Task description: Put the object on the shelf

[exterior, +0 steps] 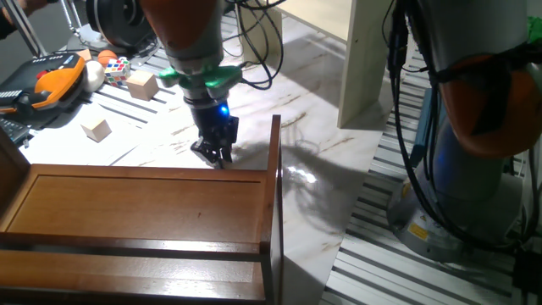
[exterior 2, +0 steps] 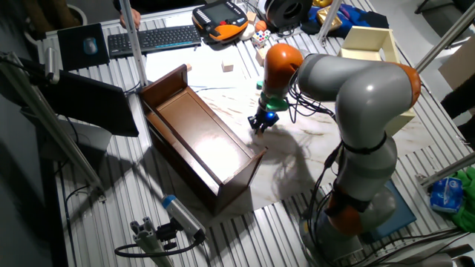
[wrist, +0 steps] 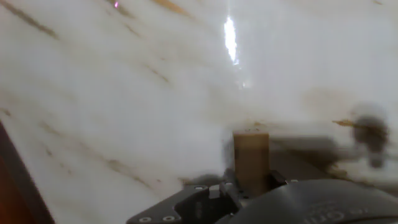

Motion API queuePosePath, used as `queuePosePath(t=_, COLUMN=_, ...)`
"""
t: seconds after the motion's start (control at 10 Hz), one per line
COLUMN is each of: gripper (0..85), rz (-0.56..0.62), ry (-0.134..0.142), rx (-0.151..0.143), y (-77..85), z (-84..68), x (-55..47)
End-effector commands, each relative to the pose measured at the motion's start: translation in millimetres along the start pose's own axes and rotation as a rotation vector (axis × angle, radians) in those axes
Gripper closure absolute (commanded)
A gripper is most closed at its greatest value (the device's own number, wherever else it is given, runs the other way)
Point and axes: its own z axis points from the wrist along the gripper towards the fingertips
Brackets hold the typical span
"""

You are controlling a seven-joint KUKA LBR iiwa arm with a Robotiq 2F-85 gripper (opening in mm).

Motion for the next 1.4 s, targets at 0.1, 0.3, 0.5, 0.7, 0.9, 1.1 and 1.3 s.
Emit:
queuePosePath(t=0.1, gripper=85.0, rz=0.022, ry=0.025, rx=-0.001, y=11.6, z=-63.4, x=21.3)
queuePosePath(t=0.3, gripper=85.0, rz=0.052, ry=0.03, rx=0.025, y=22.1, z=-94.6, x=38.1)
queuePosePath(t=0.5, gripper=85.0, rz=0.089, ry=0.007, rx=0.055, y=37.8, z=-110.9, x=58.6)
queuePosePath(t=0.7, gripper=85.0, rz=0.088, ry=0.011, rx=0.045, y=40.2, z=-111.8, x=61.4)
queuePosePath(t=0.9, gripper=85.0, rz=0.078, ry=0.018, rx=0.031, y=36.0, z=-101.5, x=46.9)
queuePosePath(t=1.1, gripper=85.0, rz=0.05, ry=-0.027, rx=0.027, y=36.0, z=-101.5, x=46.9)
queuePosePath(t=1.3, gripper=85.0, rz=0.011, ry=-0.075, rx=-0.015, y=36.0, z=-101.5, x=46.9)
